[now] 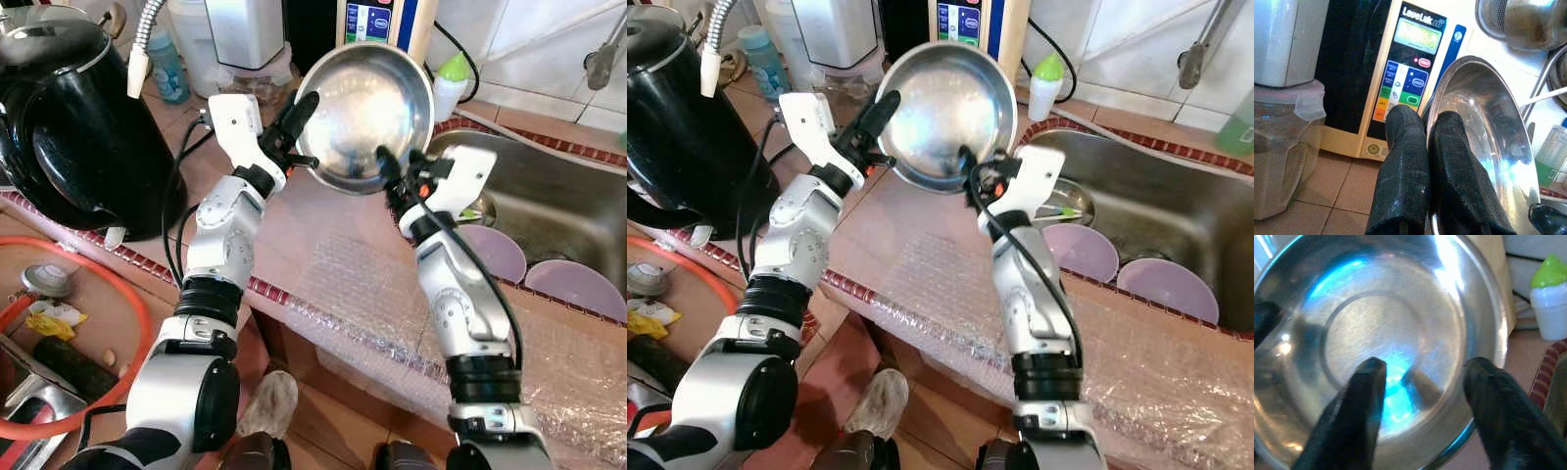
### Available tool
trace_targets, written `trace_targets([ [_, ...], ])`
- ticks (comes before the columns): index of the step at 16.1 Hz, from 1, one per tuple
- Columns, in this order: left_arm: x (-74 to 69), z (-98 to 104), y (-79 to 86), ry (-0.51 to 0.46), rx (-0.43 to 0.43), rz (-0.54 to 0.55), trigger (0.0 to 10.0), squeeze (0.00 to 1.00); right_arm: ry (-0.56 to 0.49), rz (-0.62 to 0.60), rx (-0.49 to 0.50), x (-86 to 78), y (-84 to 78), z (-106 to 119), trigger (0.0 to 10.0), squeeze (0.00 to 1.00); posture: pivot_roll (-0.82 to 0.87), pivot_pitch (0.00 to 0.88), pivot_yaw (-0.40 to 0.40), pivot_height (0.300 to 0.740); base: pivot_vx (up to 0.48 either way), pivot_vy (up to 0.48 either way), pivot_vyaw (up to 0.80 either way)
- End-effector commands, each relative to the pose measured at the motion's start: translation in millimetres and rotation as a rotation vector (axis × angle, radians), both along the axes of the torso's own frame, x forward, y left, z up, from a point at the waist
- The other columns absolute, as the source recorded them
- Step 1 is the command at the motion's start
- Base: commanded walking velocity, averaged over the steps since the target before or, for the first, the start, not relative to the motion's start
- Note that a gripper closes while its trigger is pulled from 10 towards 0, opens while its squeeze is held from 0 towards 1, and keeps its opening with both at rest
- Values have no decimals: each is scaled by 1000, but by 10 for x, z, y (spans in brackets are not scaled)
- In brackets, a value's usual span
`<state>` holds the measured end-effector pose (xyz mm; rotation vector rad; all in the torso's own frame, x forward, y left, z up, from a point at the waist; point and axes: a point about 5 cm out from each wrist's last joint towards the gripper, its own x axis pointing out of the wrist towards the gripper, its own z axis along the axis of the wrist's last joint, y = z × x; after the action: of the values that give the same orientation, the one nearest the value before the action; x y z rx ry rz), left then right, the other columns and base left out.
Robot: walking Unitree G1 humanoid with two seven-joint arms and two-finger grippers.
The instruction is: Kitchen organization
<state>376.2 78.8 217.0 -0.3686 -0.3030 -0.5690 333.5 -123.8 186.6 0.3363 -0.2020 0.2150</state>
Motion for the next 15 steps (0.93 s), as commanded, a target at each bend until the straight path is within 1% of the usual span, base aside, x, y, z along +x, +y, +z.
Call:
trace_targets([
  [1, -22, 10, 0, -13, 24, -24, 0, 0, -26, -48, 10, 45, -102, 91, 0, 0, -64, 34, 60, 740, 0, 0, 0],
  [2, -8, -6, 33, -3, 38, 3, 0, 0, -78, -49, -20, 55, -113, 207, 2902, 0, -63, 32, 57, 740, 0, 0, 0],
  [3, 14, -30, 67, 16, 60, 38, 0, 0, -124, -54, -54, 55, -123, 315, 9020, 0, -63, 32, 57, 740, 0, 0, 0],
  [4, 28, -52, 112, 34, 63, 70, 0, 0, -193, -74, -108, 54, -150, 427, 10000, 541, -68, 31, 58, 740, 0, 0, 0],
  [5, 31, -55, 122, 37, 62, 76, 0, 0, -209, -79, -122, 54, -156, 451, 10000, 541, -68, 31, 58, 740, 0, 0, 0],
  [6, 35, -57, 137, 39, 64, 85, 0, 0, -253, -95, -187, 45, -172, 502, 10000, 1000, -71, 30, 61, 740, 0, 0, 0],
  [7, 36, -57, 141, 39, 64, 86, 0, 0, -263, -111, -214, 44, -187, 510, 10000, 1000, -75, 30, 63, 740, 0, 0, 0],
  [8, 28, -25, 119, 25, 53, 71, 0, 0, -205, -165, -246, 88, -276, 376, 10000, 1000, -74, 26, 66, 740, 0, 0, 0],
  [9, 17, 8, 88, 9, 44, 50, 0, 0, -144, -164, -219, 104, -300, 238, 10000, 765, -74, 26, 66, 740, 0, 0, 0],
  [10, 10, 18, 73, 4, 42, 38, 0, 0, -127, -155, -205, 108, -292, 193, 10000, 0, -73, 25, 67, 740, 0, 0, 0],
  [11, -2, 31, 53, -3, 37, 22, 0, 0, -112, -144, -195, 113, -274, 145, 10000, 0, -71, 26, 67, 740, 0, 0, 0],
  [13, -50, 69, -9, -27, 21, -36, 0, 0, -79, -123, -204, 132, -224, 27, 10000, 0, -64, 27, 67, 740, 0, 0, 0],
  [14, -61, 79, -17, -32, 17, -44, 0, 0, -66, -124, -203, 146, -218, -3, 10000, 0, -59, 28, 63, 740, 0, 0, 0],
  [15, -78, 90, -24, -39, 5, -61, 0, 0, -49, -121, -187, 167, -211, -29, 3882, 0, -59, 28, 63, 740, 0, 0, 0],
])
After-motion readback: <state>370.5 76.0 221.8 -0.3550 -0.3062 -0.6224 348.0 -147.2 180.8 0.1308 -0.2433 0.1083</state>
